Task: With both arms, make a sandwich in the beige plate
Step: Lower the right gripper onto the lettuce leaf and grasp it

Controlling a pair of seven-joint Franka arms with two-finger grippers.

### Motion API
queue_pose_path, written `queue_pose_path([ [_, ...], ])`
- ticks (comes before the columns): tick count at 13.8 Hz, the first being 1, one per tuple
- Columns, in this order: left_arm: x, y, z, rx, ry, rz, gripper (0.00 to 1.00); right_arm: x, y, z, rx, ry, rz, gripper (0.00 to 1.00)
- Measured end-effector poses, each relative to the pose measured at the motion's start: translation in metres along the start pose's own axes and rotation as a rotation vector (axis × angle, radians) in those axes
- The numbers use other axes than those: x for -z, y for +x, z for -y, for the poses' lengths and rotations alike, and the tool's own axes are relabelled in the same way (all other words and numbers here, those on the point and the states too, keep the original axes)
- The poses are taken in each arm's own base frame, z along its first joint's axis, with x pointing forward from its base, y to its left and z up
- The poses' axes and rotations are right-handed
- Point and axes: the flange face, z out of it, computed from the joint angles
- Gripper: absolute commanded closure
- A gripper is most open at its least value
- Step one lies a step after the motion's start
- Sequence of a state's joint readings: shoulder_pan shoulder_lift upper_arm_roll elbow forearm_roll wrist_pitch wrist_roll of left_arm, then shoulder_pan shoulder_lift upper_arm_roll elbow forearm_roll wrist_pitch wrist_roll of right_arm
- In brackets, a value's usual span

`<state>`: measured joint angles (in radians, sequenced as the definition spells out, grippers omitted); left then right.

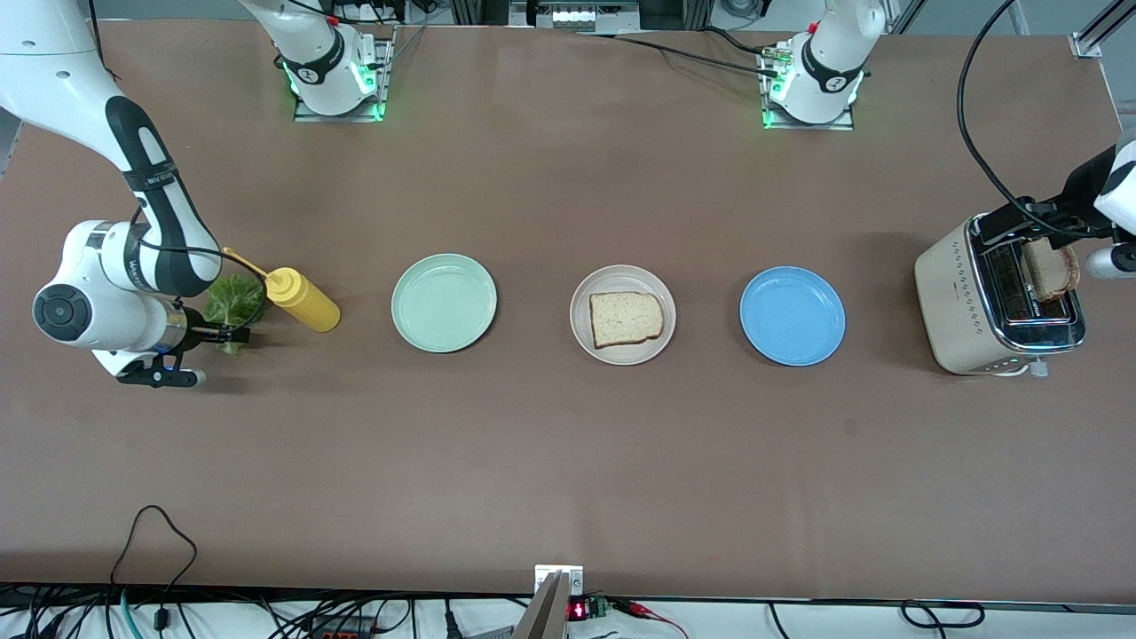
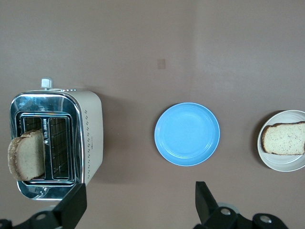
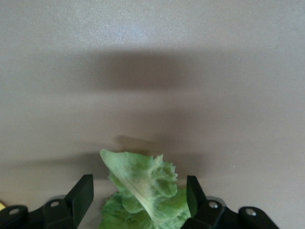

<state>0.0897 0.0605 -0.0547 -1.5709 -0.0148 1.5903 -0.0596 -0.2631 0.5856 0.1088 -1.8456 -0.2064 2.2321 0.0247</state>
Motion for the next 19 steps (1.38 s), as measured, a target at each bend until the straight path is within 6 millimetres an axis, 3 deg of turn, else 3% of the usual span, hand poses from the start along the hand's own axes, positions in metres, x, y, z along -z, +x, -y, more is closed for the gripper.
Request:
queue_pose_path([
  [3,0.0000,0.0000,0.0003,0.000,0.000,0.000,0.00,-0.0018,-0.0002,0.0001,0.004,-0.003,0.003,0.34],
  [9,0.0000,0.0000,0.0009,0.002,0.000,0.000,0.00,-0.0043,-0.0016,0.0000,0.017,-0.018,0.008,0.88],
  [11,0.0000,0.0000,0.0009,0.002,0.000,0.000,0.00,-0.0043,-0.0015,0.0000,0.019,-0.019,0.007,1.00],
  [19,0.0000,0.0000,0.0010,0.002,0.000,0.000,0.00,-0.0038,-0.0014,-0.0004,0.071,-0.029,0.007,1.00],
])
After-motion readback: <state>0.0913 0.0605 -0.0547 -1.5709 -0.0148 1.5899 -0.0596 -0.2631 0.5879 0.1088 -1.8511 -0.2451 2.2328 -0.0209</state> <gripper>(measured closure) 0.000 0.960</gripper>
